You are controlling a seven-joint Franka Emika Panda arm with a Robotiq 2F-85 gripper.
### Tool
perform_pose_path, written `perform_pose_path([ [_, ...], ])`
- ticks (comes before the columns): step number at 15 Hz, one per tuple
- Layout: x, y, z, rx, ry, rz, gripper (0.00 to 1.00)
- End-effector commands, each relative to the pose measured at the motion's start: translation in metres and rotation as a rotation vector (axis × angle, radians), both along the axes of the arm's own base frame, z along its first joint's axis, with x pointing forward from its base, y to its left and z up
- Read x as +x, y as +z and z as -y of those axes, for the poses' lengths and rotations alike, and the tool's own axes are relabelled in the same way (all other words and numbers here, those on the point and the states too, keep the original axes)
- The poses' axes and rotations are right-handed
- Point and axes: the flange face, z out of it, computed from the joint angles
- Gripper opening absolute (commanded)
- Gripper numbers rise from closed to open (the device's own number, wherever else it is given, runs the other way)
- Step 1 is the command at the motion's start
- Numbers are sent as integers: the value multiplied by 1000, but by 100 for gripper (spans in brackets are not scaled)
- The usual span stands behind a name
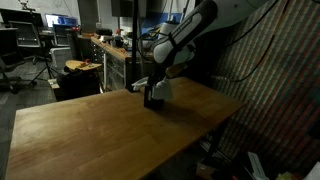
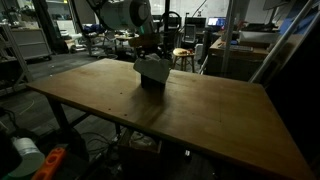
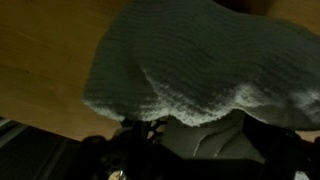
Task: Put the white towel in the black box
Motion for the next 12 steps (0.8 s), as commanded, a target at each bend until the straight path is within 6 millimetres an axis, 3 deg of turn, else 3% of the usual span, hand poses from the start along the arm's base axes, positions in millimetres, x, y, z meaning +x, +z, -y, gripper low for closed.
perform_pose_path([
  [1,-6,14,-7,38,-33,10,100],
  [12,-14,69,-12,35,-44,106,100],
])
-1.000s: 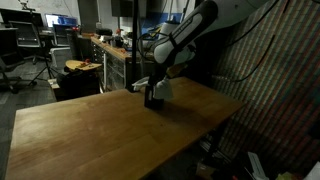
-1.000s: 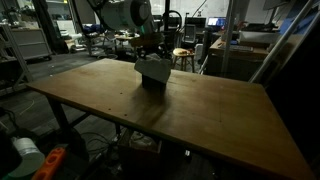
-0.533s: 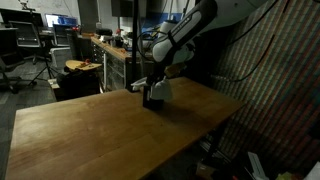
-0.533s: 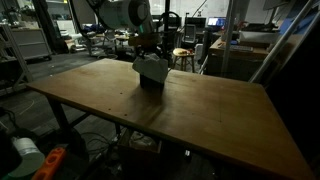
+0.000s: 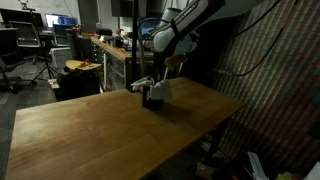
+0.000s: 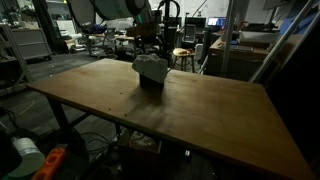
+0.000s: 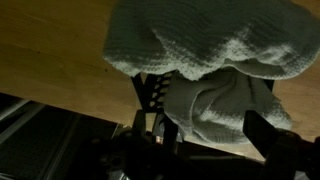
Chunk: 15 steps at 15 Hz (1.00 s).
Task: Put the white towel in the black box
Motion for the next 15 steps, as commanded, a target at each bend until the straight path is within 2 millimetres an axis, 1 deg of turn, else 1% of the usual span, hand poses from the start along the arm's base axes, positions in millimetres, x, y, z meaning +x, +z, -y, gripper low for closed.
perform_pose_path([
  [1,-16,25,-2,2,-17,36,100],
  [3,-25,28,1,4,-31,39,100],
  [6,-46,23,7,16,-60,33,100],
  [10,-83,13,19,29,-120,18,100],
  [13,-115,3,21,42,-177,18,100],
  [15,-130,-6,17,49,-189,13,100],
])
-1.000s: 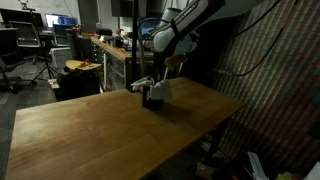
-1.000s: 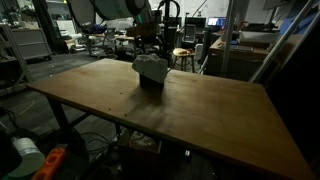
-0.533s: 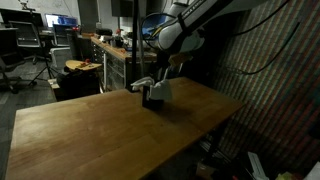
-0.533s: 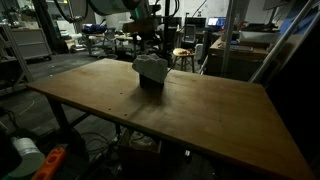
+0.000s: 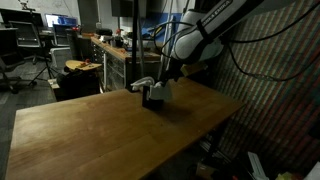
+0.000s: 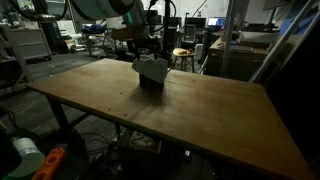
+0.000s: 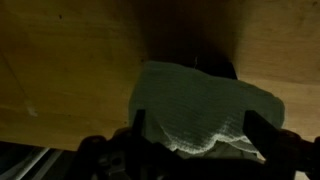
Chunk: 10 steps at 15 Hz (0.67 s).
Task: Put the white towel in the black box
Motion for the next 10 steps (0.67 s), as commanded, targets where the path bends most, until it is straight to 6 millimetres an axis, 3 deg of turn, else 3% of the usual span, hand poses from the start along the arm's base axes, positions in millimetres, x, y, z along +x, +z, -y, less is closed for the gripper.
perform_pose_path([
  [1,-35,-3,-9,6,-23,33,100],
  [5,-37,-12,-22,20,11,44,100],
  [10,-23,-29,-15,6,41,27,100],
])
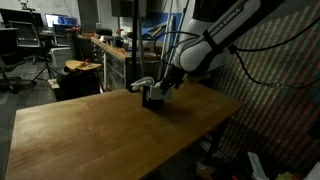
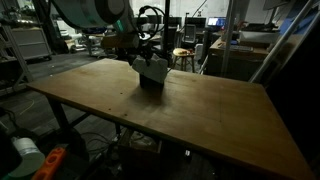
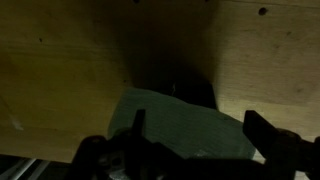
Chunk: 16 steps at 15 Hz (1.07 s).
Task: Put the white towel in the black box
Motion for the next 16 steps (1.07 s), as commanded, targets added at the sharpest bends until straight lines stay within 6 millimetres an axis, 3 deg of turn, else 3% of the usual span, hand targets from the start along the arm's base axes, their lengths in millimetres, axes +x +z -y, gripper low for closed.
perform_pose_path([
  [1,14,-11,7,-14,30,10,100],
  [6,38,-35,12,-28,72,-22,100],
  [10,68,-43,17,-47,107,-22,100],
  [16,94,-60,41,-62,110,-35,100],
])
